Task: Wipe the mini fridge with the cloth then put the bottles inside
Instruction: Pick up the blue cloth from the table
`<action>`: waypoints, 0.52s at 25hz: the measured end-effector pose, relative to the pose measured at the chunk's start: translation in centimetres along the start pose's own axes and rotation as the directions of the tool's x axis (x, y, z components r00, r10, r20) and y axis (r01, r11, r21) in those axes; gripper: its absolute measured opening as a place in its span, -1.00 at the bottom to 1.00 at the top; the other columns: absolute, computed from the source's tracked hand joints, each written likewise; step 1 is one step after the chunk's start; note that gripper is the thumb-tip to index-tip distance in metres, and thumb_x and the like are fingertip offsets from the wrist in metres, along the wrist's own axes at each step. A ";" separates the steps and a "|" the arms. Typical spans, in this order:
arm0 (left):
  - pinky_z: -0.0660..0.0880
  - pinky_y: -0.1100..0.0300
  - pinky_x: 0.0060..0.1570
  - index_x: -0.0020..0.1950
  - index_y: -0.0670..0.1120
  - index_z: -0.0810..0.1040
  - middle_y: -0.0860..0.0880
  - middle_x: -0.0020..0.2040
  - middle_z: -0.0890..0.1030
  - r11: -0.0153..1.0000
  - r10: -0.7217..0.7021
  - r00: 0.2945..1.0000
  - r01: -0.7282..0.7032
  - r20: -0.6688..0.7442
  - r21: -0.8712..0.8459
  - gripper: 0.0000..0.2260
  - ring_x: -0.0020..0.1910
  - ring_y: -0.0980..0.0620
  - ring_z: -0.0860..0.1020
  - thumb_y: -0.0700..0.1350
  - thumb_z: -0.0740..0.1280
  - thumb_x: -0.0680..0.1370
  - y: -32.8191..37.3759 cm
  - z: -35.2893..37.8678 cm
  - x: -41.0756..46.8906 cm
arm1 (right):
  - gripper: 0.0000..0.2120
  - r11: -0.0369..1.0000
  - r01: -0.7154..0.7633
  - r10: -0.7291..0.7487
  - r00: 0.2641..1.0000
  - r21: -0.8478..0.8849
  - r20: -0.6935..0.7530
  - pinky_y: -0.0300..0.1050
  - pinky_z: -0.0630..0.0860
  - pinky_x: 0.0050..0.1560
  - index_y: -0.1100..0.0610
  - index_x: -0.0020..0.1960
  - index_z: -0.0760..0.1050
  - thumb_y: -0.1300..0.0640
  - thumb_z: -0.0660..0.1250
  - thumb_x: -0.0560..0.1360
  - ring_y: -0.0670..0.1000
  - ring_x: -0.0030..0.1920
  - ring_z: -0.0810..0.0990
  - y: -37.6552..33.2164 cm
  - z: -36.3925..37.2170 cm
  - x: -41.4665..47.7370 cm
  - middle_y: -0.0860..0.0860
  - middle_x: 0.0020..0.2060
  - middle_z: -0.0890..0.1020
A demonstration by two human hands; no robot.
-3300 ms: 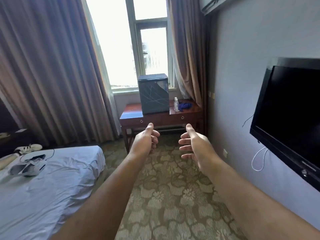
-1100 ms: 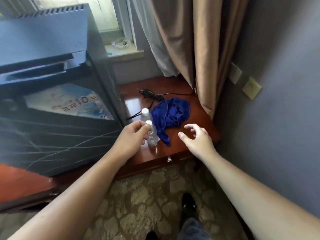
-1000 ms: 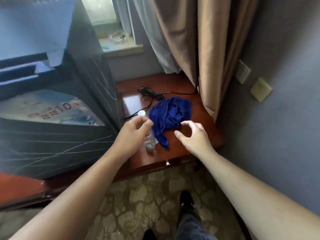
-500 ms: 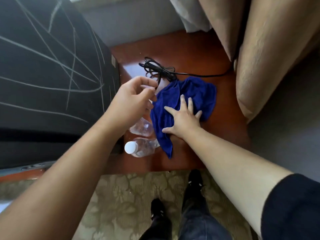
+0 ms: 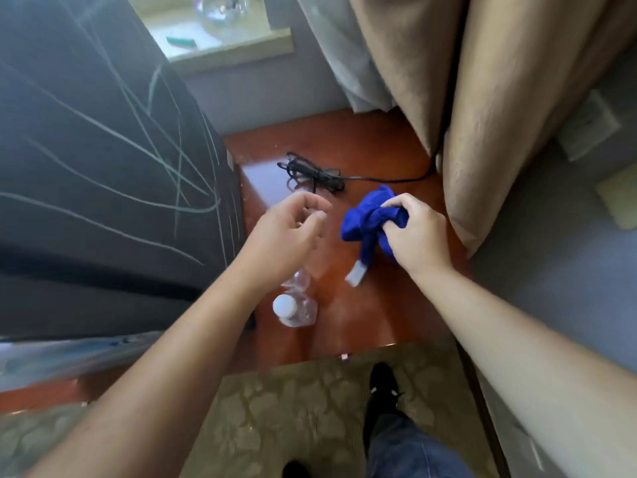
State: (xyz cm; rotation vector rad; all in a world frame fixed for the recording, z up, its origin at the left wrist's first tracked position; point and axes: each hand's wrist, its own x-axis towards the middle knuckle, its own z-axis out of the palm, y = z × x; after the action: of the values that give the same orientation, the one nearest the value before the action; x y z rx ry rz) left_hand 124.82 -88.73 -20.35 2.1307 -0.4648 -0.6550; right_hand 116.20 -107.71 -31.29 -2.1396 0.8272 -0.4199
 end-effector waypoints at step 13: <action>0.55 0.20 0.23 0.53 0.07 0.29 0.09 0.30 0.56 0.676 0.713 0.670 -0.735 -0.207 -0.051 -0.46 0.17 0.22 0.61 -0.12 0.36 0.57 8.3 -21.4 -24.7 | -0.77 0.719 0.672 -0.500 0.677 0.177 -0.541 -0.06 0.62 0.08 0.04 0.06 0.63 0.20 0.39 0.42 -0.12 -0.02 0.69 -39.8 -10.5 -18.5 -0.14 -0.08 0.71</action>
State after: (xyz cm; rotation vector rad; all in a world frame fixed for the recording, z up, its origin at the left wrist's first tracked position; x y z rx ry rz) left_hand 117.22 -67.21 4.47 1.6425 -1.0709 -0.0270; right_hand 113.70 -82.02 5.72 -1.9212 0.2016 -1.3670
